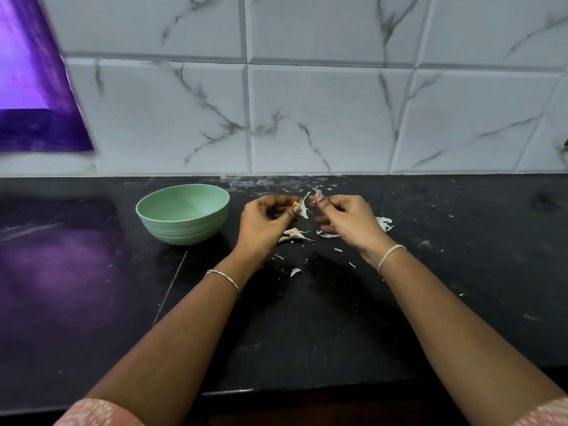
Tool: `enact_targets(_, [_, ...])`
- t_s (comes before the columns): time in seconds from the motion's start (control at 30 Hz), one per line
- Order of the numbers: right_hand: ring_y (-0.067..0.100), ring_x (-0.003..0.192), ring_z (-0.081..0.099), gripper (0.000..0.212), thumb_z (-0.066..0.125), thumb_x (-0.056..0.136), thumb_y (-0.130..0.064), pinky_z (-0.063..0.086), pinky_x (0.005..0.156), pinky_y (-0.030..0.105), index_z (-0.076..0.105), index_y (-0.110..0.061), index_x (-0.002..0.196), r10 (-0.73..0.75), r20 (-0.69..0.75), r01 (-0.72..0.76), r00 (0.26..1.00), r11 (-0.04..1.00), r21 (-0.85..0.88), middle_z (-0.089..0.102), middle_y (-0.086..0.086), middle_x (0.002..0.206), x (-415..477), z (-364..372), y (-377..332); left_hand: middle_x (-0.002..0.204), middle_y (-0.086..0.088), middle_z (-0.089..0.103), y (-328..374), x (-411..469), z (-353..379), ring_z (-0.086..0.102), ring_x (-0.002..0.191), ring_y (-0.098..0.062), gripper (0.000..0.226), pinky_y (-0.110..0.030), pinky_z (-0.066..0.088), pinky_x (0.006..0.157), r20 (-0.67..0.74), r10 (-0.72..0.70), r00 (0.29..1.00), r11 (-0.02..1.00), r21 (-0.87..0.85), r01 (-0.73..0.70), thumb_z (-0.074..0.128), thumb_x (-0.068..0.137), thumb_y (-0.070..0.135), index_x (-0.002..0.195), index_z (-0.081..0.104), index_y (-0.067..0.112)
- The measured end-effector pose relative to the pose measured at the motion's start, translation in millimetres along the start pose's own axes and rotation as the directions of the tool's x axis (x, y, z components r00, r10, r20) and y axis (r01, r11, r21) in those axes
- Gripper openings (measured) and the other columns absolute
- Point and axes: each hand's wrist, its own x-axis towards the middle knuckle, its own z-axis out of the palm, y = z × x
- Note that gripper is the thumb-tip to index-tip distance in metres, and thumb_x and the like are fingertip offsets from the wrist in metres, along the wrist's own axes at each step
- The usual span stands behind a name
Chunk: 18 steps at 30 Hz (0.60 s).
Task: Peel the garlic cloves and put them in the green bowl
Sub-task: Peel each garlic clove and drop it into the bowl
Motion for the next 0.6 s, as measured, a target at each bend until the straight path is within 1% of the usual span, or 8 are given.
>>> enact_targets(0.1, [0.021,0.099,0.07,0.019,0.066,0.091,-0.029,0.059,0.073,0.025,0.072,-0.019,0.106,-0.012,0.022,0.01,1.0,0.993,0.12,0.073,0.006,0.105,-3,4,-3,0.079,-0.008,0.073,0,-1,0,0.067,0.076,-0.019,0.016,-0.038,0.058,0.08,-0.011,0.013,1.0,0.998,0.06,-0.012,0.073,0.084,0.006,0.086,0.074,0.021])
enact_targets(0.17, [0.02,0.101,0.069,0.023,0.068,0.09,-0.024,0.059,0.075,0.027,0.07,-0.017,0.112,-0.024,0.042,0.017,0.999,0.986,0.166,0.073,0.006,0.104,-3,6,-3,0.08,-0.008,0.073,0,-2,1,0.068,0.076,-0.017,0.015,-0.036,0.058,0.078,-0.017,0.03,0.999,0.994,0.105,-0.028,0.074,0.083,0.007,0.087,0.074,0.021])
enact_targets(0.2, [0.02,0.097,0.069,0.023,0.069,0.089,-0.022,0.059,0.077,0.031,0.07,-0.018,0.112,-0.033,0.048,0.024,0.998,0.985,0.17,0.073,0.007,0.103,-3,7,-3,0.079,-0.007,0.073,1,-2,1,0.067,0.075,-0.014,0.014,-0.034,0.058,0.077,-0.022,0.039,0.999,0.991,0.126,-0.036,0.074,0.083,0.007,0.088,0.074,0.02])
enact_targets(0.27, [0.017,0.083,0.066,0.018,0.072,0.087,-0.021,0.058,0.078,0.035,0.072,-0.022,0.105,-0.064,0.051,0.057,0.997,0.99,0.13,0.073,0.01,0.098,-3,7,-4,0.079,-0.005,0.073,1,-3,2,0.066,0.073,-0.011,0.015,-0.031,0.057,0.074,-0.025,0.059,0.998,0.986,0.158,-0.055,0.074,0.082,0.008,0.089,0.073,0.021])
enact_targets(0.33, [0.012,0.075,0.064,0.01,0.074,0.086,-0.019,0.055,0.074,0.032,0.071,-0.022,0.095,-0.097,0.04,0.094,0.995,0.994,0.062,0.072,0.004,0.091,-2,8,-2,0.08,-0.003,0.074,2,-3,3,0.067,0.073,-0.011,0.018,-0.03,0.058,0.074,-0.019,0.082,0.996,0.981,0.179,-0.077,0.075,0.08,0.009,0.088,0.072,0.025])
enact_targets(0.4, [0.012,0.073,0.063,0.006,0.073,0.086,-0.016,0.053,0.075,0.033,0.068,-0.018,0.088,-0.097,0.032,0.094,0.995,0.993,0.064,0.07,0.002,0.082,0,9,1,0.081,0.001,0.074,3,-4,4,0.067,0.073,-0.008,0.018,-0.028,0.058,0.073,-0.018,0.107,0.994,0.972,0.214,-0.101,0.077,0.08,0.01,0.086,0.071,0.026])
enact_targets(0.47, [0.013,0.071,0.06,0.009,0.071,0.087,-0.012,0.052,0.075,0.036,0.065,-0.018,0.083,-0.086,0.022,0.084,0.996,0.994,0.075,0.067,0.001,0.076,1,11,3,0.081,0.005,0.074,4,-6,5,0.067,0.072,-0.006,0.014,-0.026,0.057,0.072,-0.009,0.127,0.992,0.96,0.254,-0.121,0.078,0.08,0.013,0.083,0.071,0.025])
enact_targets(0.6, [0.014,0.069,0.06,0.015,0.067,0.089,-0.007,0.052,0.073,0.035,0.065,-0.018,0.08,-0.085,0.006,0.084,0.996,0.994,0.07,0.065,0.001,0.072,2,13,5,0.077,0.007,0.073,6,-8,5,0.067,0.07,-0.006,0.013,-0.027,0.057,0.07,-0.006,0.136,0.991,0.949,0.286,-0.129,0.077,0.08,0.016,0.078,0.07,0.027])
